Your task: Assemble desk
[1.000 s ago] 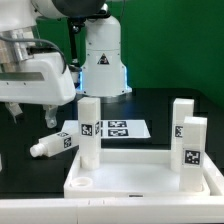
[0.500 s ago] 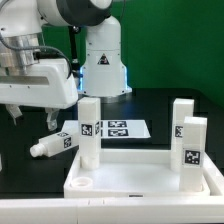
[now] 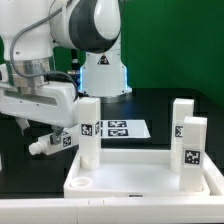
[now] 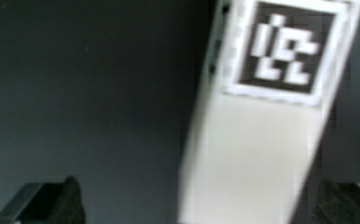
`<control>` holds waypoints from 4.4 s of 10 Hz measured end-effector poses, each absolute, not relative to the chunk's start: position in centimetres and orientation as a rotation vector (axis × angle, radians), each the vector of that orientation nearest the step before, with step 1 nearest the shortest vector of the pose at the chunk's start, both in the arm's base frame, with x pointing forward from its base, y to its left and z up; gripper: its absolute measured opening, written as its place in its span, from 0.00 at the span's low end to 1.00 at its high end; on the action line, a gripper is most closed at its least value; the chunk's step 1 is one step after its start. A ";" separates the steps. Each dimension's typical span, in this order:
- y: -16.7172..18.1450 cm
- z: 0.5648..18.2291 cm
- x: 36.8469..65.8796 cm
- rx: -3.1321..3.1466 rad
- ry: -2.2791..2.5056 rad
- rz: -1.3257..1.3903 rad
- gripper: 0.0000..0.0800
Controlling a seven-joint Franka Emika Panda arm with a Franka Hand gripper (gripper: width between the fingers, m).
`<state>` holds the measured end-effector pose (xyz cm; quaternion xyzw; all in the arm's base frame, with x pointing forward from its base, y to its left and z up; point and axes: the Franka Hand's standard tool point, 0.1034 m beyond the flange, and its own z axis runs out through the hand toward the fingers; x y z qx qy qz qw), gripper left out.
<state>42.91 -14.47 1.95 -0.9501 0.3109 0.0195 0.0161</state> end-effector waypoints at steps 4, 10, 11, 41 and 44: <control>-13.6 1.0 42.9 -2.962 0.995 0.059 0.81; -13.8 1.1 43.0 -2.980 0.942 0.059 0.36; -14.0 1.9 43.3 -3.025 0.800 0.086 0.36; -6.7 3.1 40.0 -1.774 -2.641 0.211 0.36; -7.6 2.9 39.5 -1.469 -2.796 0.250 0.36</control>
Offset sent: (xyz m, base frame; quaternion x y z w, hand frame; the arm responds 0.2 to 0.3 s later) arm 0.0005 0.0129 -0.0083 0.0053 0.0385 0.0563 0.9977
